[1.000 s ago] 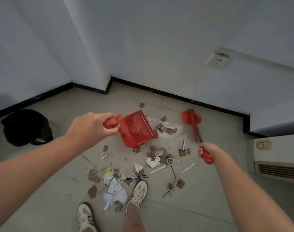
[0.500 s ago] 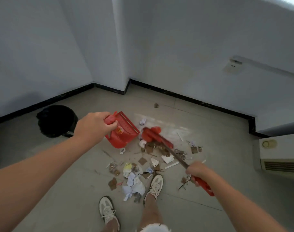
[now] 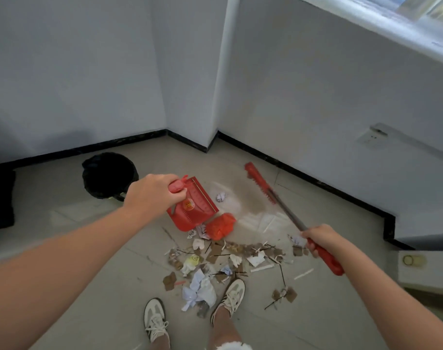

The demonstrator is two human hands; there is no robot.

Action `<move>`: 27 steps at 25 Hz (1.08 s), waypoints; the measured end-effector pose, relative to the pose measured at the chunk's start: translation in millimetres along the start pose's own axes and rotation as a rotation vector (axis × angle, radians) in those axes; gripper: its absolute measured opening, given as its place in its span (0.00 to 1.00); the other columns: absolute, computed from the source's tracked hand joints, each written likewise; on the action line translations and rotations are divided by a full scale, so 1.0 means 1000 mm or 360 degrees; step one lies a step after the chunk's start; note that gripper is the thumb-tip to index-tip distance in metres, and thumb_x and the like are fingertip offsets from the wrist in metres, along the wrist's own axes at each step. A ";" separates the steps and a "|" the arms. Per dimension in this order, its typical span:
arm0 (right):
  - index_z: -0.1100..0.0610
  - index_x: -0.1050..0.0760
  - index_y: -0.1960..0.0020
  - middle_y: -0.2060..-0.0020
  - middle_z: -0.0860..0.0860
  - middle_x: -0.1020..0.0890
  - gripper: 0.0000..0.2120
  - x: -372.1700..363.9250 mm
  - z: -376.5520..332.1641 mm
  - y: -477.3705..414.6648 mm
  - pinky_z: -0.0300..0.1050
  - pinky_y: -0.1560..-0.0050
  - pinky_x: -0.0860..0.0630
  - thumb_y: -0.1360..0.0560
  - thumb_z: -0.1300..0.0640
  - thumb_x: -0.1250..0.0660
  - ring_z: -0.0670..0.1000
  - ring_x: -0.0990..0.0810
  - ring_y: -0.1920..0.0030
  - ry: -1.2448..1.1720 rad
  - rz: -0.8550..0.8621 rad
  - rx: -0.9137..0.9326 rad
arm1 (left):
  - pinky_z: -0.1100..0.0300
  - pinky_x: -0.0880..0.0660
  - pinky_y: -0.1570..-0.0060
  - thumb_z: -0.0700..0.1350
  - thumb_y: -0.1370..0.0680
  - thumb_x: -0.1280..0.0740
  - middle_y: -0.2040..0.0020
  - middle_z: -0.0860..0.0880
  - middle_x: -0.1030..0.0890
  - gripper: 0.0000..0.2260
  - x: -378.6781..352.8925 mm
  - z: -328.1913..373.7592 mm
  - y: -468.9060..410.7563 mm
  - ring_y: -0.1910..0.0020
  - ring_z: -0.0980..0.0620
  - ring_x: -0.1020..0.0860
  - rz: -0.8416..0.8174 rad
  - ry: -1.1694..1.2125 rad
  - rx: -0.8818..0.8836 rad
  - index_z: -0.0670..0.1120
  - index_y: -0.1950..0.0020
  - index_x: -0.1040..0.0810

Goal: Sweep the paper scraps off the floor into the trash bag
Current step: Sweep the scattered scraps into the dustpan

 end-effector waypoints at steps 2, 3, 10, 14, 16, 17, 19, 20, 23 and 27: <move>0.64 0.31 0.59 0.77 0.55 0.30 0.05 0.005 -0.027 -0.044 0.39 0.77 0.35 0.25 0.65 0.37 0.51 0.33 0.79 0.0014 0.0058 0.0046 | 0.56 0.25 0.64 0.59 0.28 0.33 0.66 0.56 0.20 0.08 -0.012 -0.001 0.000 0.61 0.51 0.21 0.0064 0.0008 0.0087 0.57 0.58 0.20; 0.64 0.31 0.59 0.78 0.55 0.29 0.05 0.004 -0.038 -0.065 0.40 0.76 0.35 0.26 0.65 0.37 0.52 0.32 0.79 0.0046 0.0093 0.0083 | 0.56 0.24 0.62 0.59 0.28 0.31 0.64 0.56 0.18 0.07 -0.019 -0.002 0.000 0.60 0.51 0.20 0.0093 0.0036 0.0132 0.59 0.55 0.19; 0.66 0.31 0.63 0.74 0.59 0.27 0.08 -0.024 -0.062 -0.163 0.46 0.67 0.32 0.26 0.69 0.43 0.52 0.31 0.77 0.0444 0.0102 0.0214 | 0.52 0.23 0.64 0.58 0.29 0.29 0.66 0.51 0.18 0.09 -0.071 0.004 -0.008 0.65 0.47 0.20 0.0173 0.0040 0.0169 0.55 0.53 0.18; 0.67 0.26 0.50 0.60 0.61 0.20 0.07 -0.066 -0.040 -0.145 0.47 0.67 0.23 0.25 0.67 0.39 0.59 0.20 0.64 0.0975 0.0136 0.0434 | 0.53 0.23 0.61 0.61 0.28 0.32 0.64 0.55 0.18 0.11 -0.061 -0.004 0.003 0.62 0.50 0.21 0.0198 0.0190 0.0391 0.56 0.53 0.18; 0.66 0.27 0.42 0.55 0.59 0.21 0.13 -0.087 -0.014 -0.128 0.47 0.61 0.22 0.26 0.65 0.37 0.58 0.19 0.57 0.1115 0.0030 0.0480 | 0.54 0.26 0.62 0.61 0.29 0.31 0.65 0.55 0.19 0.10 -0.042 -0.022 0.009 0.62 0.51 0.21 0.0236 0.0260 0.0529 0.57 0.54 0.18; 0.65 0.27 0.41 0.55 0.58 0.21 0.14 -0.097 0.001 -0.115 0.46 0.60 0.23 0.26 0.65 0.37 0.57 0.20 0.56 0.1173 0.0001 0.0505 | 0.54 0.26 0.62 0.62 0.29 0.31 0.65 0.54 0.19 0.10 -0.030 -0.036 0.013 0.62 0.50 0.21 0.0261 0.0303 0.0576 0.57 0.56 0.18; 0.61 0.28 0.38 0.52 0.56 0.20 0.17 -0.113 0.036 -0.085 0.47 0.57 0.22 0.26 0.64 0.39 0.56 0.20 0.54 0.1308 -0.0053 0.0541 | 0.53 0.25 0.60 0.63 0.31 0.31 0.65 0.50 0.18 0.13 -0.009 -0.069 0.022 0.61 0.48 0.20 0.0284 0.0384 0.0630 0.54 0.57 0.17; 0.59 0.29 0.37 0.52 0.55 0.20 0.18 -0.120 0.056 -0.068 0.47 0.55 0.22 0.27 0.63 0.41 0.56 0.20 0.53 0.1365 -0.0092 0.0532 | 0.55 0.26 0.61 0.62 0.32 0.30 0.64 0.48 0.18 0.15 0.002 -0.085 0.029 0.61 0.47 0.20 0.0267 0.0396 0.0639 0.53 0.56 0.17; 0.55 0.30 0.36 0.56 0.50 0.26 0.17 -0.131 0.101 -0.022 0.44 0.58 0.26 0.24 0.61 0.42 0.53 0.22 0.55 0.1643 -0.0130 0.0443 | 0.57 0.25 0.61 0.64 0.33 0.30 0.63 0.51 0.17 0.14 0.022 -0.117 0.050 0.61 0.52 0.20 0.0066 0.0303 0.0544 0.56 0.58 0.16; 0.53 0.26 0.38 0.56 0.51 0.21 0.17 -0.132 0.106 0.026 0.42 0.62 0.24 0.26 0.61 0.41 0.50 0.22 0.62 0.1640 -0.0163 0.0423 | 0.53 0.24 0.63 0.60 0.30 0.29 0.66 0.52 0.19 0.10 0.042 -0.145 0.082 0.63 0.50 0.21 -0.0082 0.0040 0.0511 0.56 0.65 0.20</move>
Point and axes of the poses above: each hand's wrist, its own y-axis away from the middle knuckle, its own x-axis out of the back of the hand, z = x × y, the point moved 3 cm from there along -y, towards the middle knuckle
